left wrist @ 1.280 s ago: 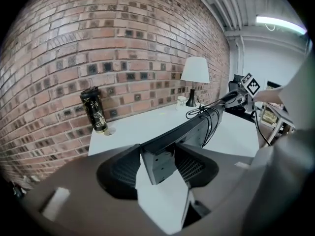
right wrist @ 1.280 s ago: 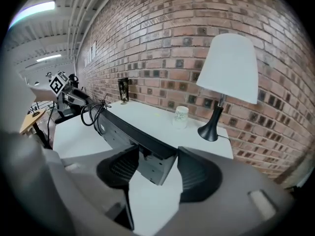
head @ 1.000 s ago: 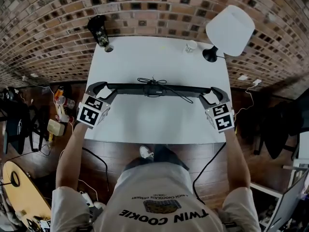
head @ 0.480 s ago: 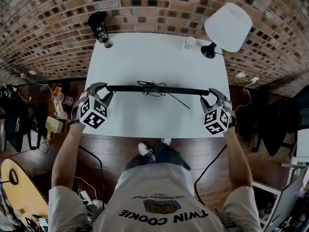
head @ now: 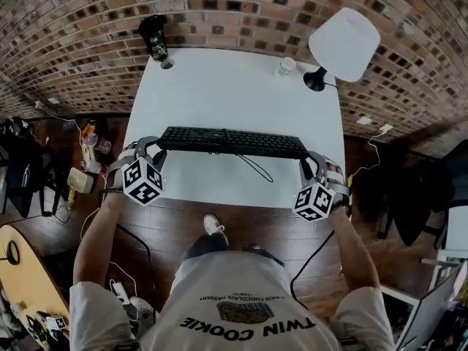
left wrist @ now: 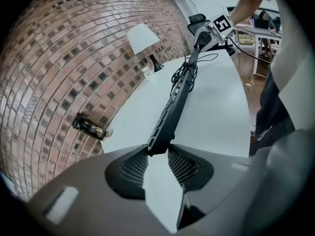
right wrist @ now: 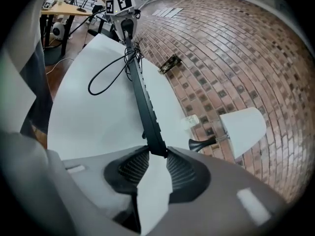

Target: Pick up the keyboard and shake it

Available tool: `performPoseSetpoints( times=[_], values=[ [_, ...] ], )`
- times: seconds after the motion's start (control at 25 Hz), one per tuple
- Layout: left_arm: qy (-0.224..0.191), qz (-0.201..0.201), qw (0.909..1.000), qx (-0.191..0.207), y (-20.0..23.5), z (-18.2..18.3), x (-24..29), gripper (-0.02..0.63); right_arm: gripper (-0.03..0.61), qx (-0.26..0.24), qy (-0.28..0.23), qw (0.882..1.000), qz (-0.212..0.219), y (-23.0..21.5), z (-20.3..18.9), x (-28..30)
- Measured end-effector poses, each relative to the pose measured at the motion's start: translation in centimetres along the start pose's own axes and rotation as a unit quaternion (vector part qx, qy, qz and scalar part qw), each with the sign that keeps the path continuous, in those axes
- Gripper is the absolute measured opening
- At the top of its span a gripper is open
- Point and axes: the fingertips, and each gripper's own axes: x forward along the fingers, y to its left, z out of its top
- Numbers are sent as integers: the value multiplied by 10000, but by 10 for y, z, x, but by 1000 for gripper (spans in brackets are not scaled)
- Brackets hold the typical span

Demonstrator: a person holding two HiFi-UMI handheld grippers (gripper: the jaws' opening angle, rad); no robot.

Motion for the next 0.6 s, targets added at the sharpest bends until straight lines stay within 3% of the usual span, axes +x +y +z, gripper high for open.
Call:
performPoseSetpoints(
  times=[0.16, 0.36, 0.6],
  values=[
    [232, 155, 9996, 57, -21, -9, 6, 145, 114, -183, 103, 9997, -104, 21, -9, 2],
    [627, 455, 9959, 462, -39, -21, 21, 155, 117, -475, 385, 9981, -118, 45, -17, 14],
    [906, 246, 9939, 585, -52, -27, 28, 159, 123, -574, 646, 9957, 343, 62, -25, 20]
  ],
)
